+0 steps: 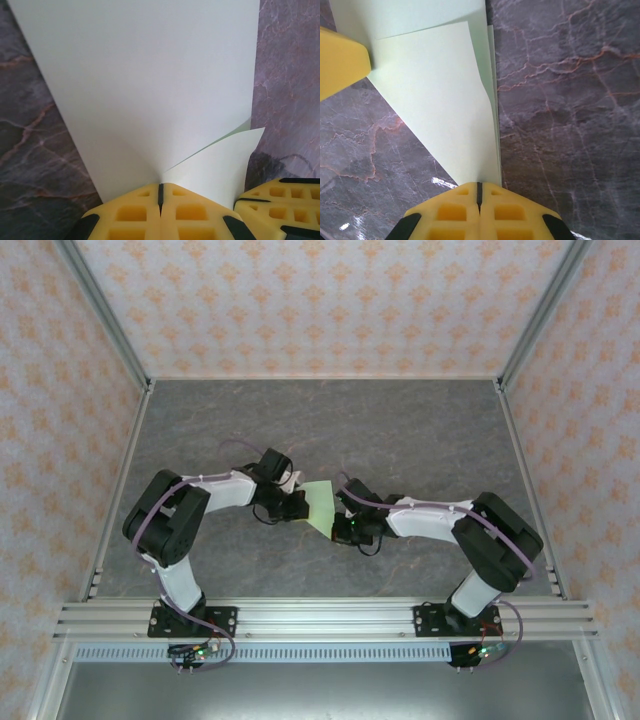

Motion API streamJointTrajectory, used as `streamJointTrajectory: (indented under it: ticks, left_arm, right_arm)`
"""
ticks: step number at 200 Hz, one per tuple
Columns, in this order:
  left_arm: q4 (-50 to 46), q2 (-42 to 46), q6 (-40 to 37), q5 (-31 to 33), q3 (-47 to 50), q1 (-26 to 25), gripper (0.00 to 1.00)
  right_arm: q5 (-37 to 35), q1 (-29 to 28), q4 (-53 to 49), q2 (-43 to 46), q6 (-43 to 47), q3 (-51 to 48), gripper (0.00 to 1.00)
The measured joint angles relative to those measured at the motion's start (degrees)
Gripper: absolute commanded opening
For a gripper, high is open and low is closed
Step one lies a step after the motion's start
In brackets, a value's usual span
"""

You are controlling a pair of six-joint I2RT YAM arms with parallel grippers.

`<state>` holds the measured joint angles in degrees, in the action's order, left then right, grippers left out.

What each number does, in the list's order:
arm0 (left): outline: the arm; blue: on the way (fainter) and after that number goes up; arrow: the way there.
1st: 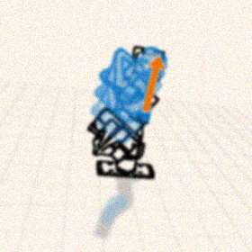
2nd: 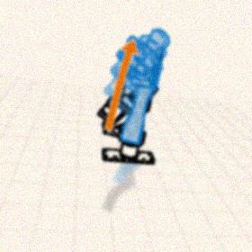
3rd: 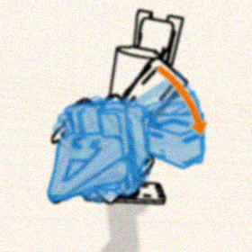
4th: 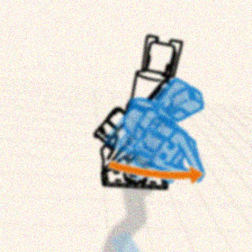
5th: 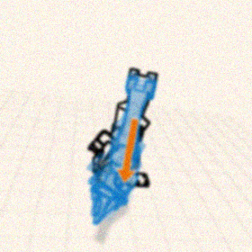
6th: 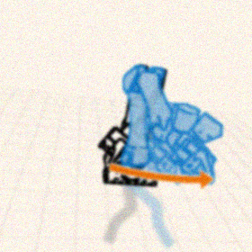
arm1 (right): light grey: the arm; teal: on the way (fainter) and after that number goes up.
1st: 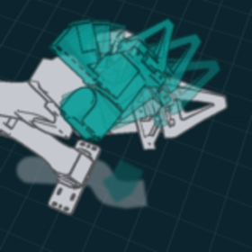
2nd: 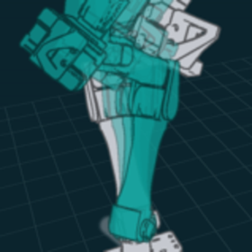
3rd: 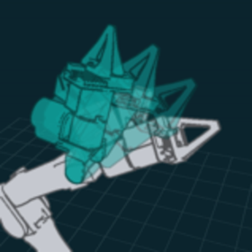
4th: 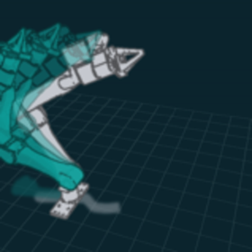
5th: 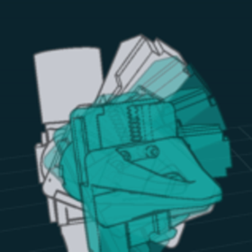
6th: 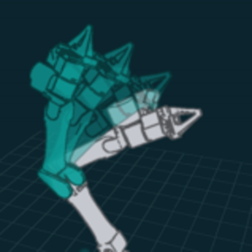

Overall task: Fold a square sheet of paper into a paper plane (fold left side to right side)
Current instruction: Third fold the triangle at the center of the table.

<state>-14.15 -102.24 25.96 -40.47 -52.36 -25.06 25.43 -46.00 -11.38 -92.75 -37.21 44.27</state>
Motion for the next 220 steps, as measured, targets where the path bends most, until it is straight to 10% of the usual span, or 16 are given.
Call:
streamJointTrajectory:
  ticks: [92,155,220]
  left_arm:
    - [-1.14,0.17,-2.78,-2.56,0.66,3.69,0.01]
    - [-4.37,7.96,-2.75,2.89,1.95,6.80,0.30]
    - [2.97,13.57,5.97,-0.02,10.78,5.60,0.55]
  right_arm:
    - [0.02,0.00,1.33,-0.31,0.44,0.00,0.00]
    - [-0.13,0.00,1.77,0.22,0.87,-0.31,0.01]
    - [-9.22,0.00,-1.75,12.94,6.12,-1.75,0.43]
